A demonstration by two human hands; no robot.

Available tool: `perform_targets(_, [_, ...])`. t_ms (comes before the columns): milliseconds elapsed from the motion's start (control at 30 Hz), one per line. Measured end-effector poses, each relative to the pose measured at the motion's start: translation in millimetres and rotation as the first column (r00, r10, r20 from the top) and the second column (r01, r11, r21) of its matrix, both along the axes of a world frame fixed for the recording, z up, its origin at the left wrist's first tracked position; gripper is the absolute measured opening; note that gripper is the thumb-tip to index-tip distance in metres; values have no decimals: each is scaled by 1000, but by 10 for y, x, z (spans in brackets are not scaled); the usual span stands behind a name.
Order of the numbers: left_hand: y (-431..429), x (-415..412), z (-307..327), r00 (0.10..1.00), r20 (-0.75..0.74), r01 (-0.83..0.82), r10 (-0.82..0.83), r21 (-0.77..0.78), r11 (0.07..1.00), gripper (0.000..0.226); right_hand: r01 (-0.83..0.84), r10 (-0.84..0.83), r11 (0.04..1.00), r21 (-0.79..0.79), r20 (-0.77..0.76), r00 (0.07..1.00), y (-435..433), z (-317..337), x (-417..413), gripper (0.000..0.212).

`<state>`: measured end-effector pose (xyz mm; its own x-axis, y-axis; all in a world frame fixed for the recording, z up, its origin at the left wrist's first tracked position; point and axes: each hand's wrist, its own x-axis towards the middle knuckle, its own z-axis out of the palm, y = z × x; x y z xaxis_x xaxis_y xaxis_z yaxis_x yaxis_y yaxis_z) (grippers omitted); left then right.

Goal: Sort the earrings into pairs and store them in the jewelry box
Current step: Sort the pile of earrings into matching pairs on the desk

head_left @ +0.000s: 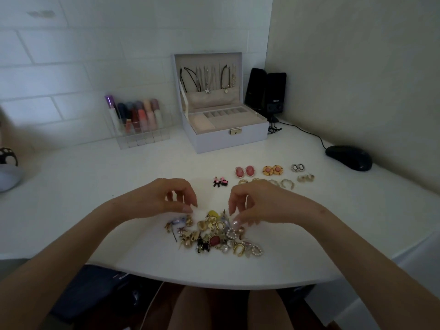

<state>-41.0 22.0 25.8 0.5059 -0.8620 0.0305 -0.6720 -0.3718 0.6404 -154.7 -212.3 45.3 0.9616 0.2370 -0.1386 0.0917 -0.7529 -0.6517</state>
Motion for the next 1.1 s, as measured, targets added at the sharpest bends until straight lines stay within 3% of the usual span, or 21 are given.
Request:
perform_targets(100, [89, 40, -30, 1000, -23, -4, 5, 27, 1000, 17, -101, 101, 990, -99, -9, 995, -86, 87, -70, 13])
perform_targets(167, [138, 59, -40, 999, -31, 7, -5, 53, 999, 16, -172, 165, 975, -139, -60, 985, -109, 100, -124, 19])
perform_targets(300, [188, 60, -30, 999, -51, 12, -8, 96, 995, 33, -217, 207, 964, -156, -80, 975, -91, 46, -171, 25])
perform_targets(533, [157, 6, -67, 995, -104, 11, -4, 68, 998, 45, -199, 195, 974, -108, -42, 980, -78, -53, -166, 17])
perform_targets(800, [161, 25, -99, 997, -52, -51, 54, 54, 997, 13, -210, 209, 975, -74, -22, 978, -90, -62, -166, 16])
perform_targets(933, [165, 37, -102, 994, -15, -104, 105, 21, 994, 10, -180, 180, 984, 3, 2, 984, -123, 8, -203, 11])
perform_targets(1100, [245, 49, -64, 989, -62, -134, 134, 6, 991, 31, -242, 231, 966, -86, -123, 965, -103, -16, -311, 28])
